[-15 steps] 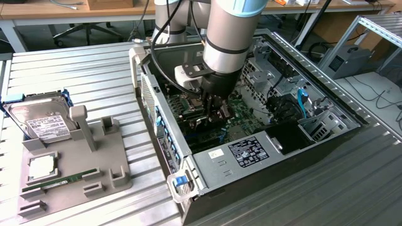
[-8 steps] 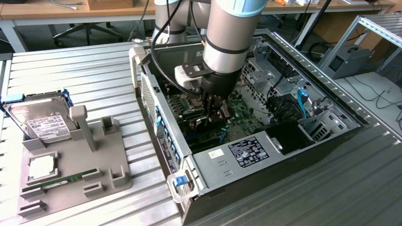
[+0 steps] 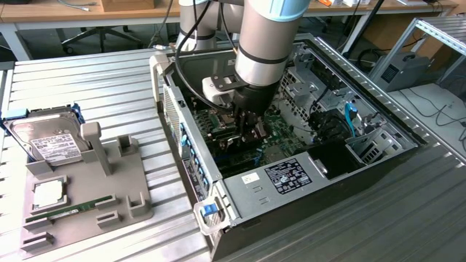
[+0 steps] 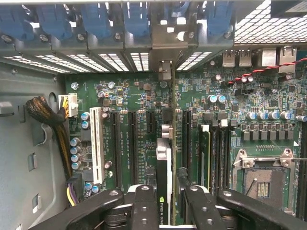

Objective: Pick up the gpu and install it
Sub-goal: 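Insert the gpu into the slot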

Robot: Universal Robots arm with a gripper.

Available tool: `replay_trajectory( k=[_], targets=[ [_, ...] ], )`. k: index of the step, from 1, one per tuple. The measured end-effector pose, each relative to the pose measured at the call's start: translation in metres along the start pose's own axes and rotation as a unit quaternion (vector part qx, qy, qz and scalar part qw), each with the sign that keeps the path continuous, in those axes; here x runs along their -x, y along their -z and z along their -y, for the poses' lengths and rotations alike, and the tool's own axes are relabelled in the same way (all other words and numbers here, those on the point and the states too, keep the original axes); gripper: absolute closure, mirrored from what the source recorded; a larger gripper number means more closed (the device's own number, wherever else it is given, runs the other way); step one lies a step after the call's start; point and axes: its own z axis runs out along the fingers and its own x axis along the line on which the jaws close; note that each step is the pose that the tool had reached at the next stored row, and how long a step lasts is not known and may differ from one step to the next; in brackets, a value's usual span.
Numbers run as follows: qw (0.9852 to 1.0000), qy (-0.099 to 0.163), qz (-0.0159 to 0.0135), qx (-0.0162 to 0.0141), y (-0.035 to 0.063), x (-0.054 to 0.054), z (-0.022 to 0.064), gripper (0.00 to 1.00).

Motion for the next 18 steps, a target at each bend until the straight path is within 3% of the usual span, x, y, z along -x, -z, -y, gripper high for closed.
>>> replay_trajectory(
  k=[7,18],
  targets=[
    [0.9999,-0.014,-0.0005,-0.0001,-0.0002,0.0,0.0,0.73],
    [0.9999,-0.014,-0.0004,-0.0002,-0.0018,0.0,-0.0009,0.73]
  ],
)
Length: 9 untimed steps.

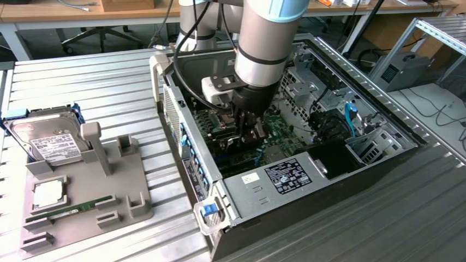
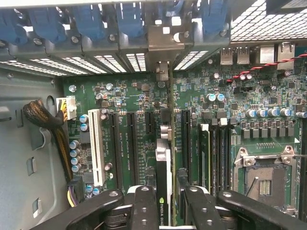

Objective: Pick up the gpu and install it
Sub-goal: 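Insert the gpu into the slot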

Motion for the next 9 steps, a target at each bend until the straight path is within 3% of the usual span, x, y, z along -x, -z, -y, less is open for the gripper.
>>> replay_trajectory(
  k=[9],
  targets=[
    [1.0,0.0,0.0,-0.0002,0.0002,-0.0002,-0.0039,0.73]
  ],
)
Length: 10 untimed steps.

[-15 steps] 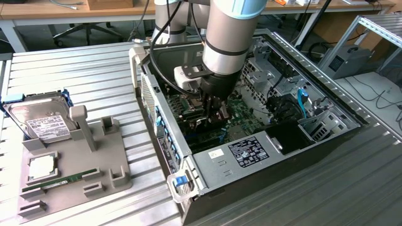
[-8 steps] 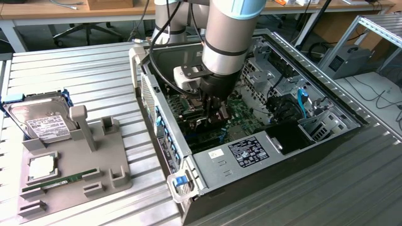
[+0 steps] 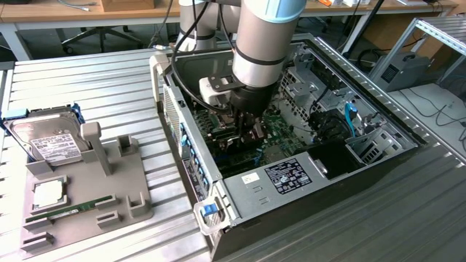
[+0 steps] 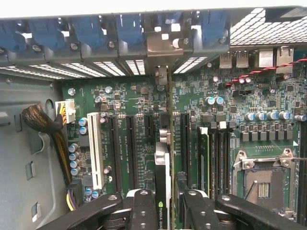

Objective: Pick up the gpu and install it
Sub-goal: 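Insert the gpu into the slot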

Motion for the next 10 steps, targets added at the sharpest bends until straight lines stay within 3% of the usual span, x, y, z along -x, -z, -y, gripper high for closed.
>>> replay_trajectory(
  k=[10],
  targets=[
    [1.0,-0.002,-0.0001,0.0,0.0,0.0006,-0.0018,0.73]
  ],
)
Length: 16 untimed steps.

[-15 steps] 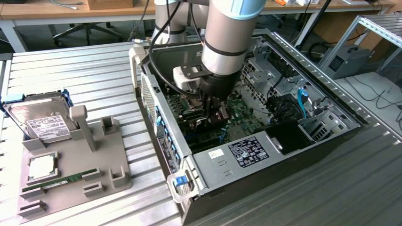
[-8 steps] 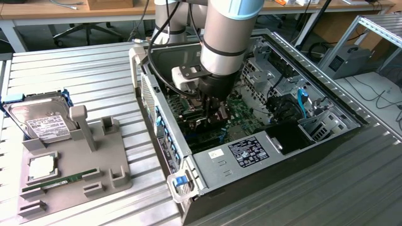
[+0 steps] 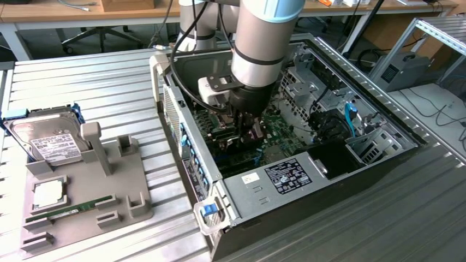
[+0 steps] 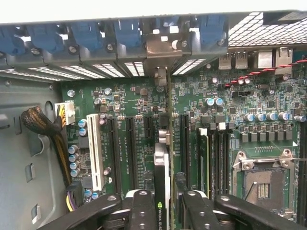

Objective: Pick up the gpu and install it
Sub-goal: 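Insert the gpu into the slot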

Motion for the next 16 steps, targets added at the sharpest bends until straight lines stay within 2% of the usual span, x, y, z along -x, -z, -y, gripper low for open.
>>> replay_trajectory(
  k=[16],
  targets=[
    [0.9999,-0.015,-0.0006,-0.0001,0.0,0.0001,-0.0002,0.73]
  ],
)
